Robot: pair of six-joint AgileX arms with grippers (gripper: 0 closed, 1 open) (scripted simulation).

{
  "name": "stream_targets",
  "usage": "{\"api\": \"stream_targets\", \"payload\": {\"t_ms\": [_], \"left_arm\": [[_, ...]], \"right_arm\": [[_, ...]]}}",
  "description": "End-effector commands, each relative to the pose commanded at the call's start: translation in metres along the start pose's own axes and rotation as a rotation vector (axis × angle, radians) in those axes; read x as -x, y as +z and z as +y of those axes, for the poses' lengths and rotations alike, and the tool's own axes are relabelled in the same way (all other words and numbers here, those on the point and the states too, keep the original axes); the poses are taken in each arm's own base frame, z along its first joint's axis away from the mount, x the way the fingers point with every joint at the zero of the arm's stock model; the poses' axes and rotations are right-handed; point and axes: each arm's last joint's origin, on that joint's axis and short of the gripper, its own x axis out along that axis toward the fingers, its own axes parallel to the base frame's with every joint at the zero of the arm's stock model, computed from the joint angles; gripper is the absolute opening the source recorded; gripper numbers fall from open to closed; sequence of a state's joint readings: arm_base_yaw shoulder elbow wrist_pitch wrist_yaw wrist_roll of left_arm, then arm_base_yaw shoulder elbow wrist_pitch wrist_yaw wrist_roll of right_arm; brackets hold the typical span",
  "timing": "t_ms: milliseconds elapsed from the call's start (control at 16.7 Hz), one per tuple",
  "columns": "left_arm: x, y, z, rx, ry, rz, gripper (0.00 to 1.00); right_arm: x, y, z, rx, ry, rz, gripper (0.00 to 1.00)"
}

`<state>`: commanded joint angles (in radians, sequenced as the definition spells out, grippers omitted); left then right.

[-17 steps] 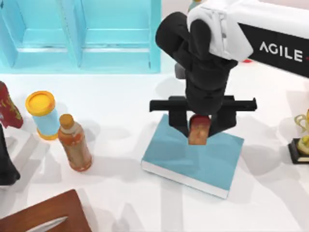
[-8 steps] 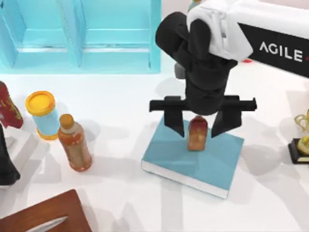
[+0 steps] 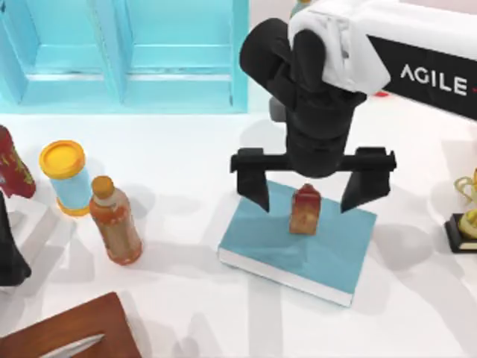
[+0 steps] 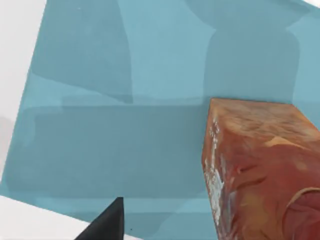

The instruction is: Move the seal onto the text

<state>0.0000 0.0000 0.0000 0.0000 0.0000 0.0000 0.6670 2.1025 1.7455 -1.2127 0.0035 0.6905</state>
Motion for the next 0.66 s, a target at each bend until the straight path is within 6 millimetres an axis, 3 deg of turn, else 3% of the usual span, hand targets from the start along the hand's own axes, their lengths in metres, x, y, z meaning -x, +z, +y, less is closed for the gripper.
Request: {"api": "stream_targets", "payload": {"t_ms": [240,660], "left_arm": [[0.000,0.000,0.000,0.000,0.000,0.000,1.00],[0.000,0.000,0.000,0.000,0.000,0.000,1.00]], "right_arm": [[0.001,0.000,0.000,-0.001,0.000,0.000,1.00],[0.030,0.000,0.000,-0.001,0.000,0.000,1.00]]}}
